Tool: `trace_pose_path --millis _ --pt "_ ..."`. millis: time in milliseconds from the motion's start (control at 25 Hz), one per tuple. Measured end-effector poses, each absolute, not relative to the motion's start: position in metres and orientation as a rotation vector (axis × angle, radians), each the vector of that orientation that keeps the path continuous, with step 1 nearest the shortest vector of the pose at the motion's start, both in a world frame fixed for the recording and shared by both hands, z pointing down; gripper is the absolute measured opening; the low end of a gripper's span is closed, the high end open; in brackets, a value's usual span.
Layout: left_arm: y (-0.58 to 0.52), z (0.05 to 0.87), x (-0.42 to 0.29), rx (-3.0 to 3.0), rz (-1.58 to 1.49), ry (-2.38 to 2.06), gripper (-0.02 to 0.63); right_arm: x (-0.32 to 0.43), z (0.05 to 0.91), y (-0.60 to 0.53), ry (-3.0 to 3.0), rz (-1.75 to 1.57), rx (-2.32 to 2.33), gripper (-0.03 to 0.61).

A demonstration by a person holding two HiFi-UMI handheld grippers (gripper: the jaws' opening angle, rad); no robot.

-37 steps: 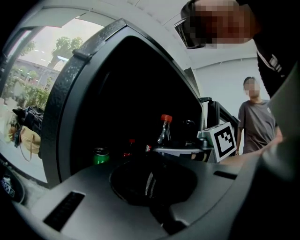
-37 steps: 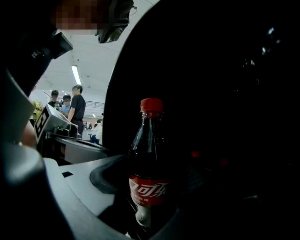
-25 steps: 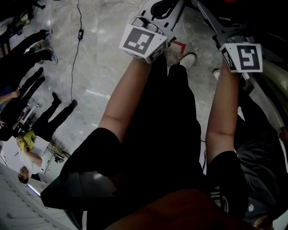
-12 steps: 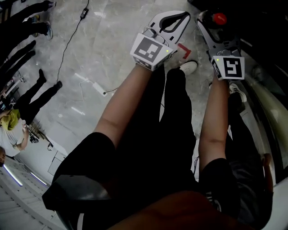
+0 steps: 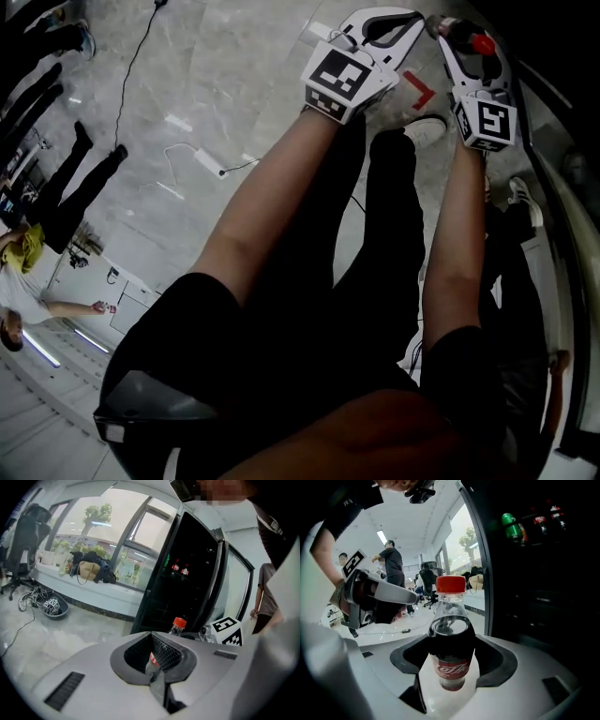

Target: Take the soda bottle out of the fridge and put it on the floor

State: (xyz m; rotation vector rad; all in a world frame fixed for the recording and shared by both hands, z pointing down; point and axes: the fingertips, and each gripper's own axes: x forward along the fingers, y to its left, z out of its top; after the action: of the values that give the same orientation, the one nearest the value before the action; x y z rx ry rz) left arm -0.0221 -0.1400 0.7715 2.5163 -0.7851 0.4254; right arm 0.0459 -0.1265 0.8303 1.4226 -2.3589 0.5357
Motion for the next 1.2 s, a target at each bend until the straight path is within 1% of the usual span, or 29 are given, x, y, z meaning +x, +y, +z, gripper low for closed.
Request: trace_pose_path --millis 320,480,680,960,1200 --pt "-0.111 0.87 -0.018 2.498 0.561 -0.633 0.005 0.039 0.977 -0.08 -2.167 0.656 1.342 0.311" --pt "-0.103 0.905 -0.016 2.494 0.599 -0.58 0.005 0.047 1.025 -0.077 -2.116 0.687 1.346 0.311" --pt "-0.098 0.924 -0.02 2.45 0.559 -0.558 0.005 0.049 1.075 -0.072 -2.086 0.707 1.319 0.311" --pt "-0.097 0.943 -0.029 2.483 0.601 -0.542 0.005 0.042 1.115 -0.063 -2.029 0.682 1.298 0.311" --pt "-0.097 0.948 -0.042 2.464 0.619 -0.561 0.005 0.026 1.121 -0.057 -2.026 0.682 1.243 0.311"
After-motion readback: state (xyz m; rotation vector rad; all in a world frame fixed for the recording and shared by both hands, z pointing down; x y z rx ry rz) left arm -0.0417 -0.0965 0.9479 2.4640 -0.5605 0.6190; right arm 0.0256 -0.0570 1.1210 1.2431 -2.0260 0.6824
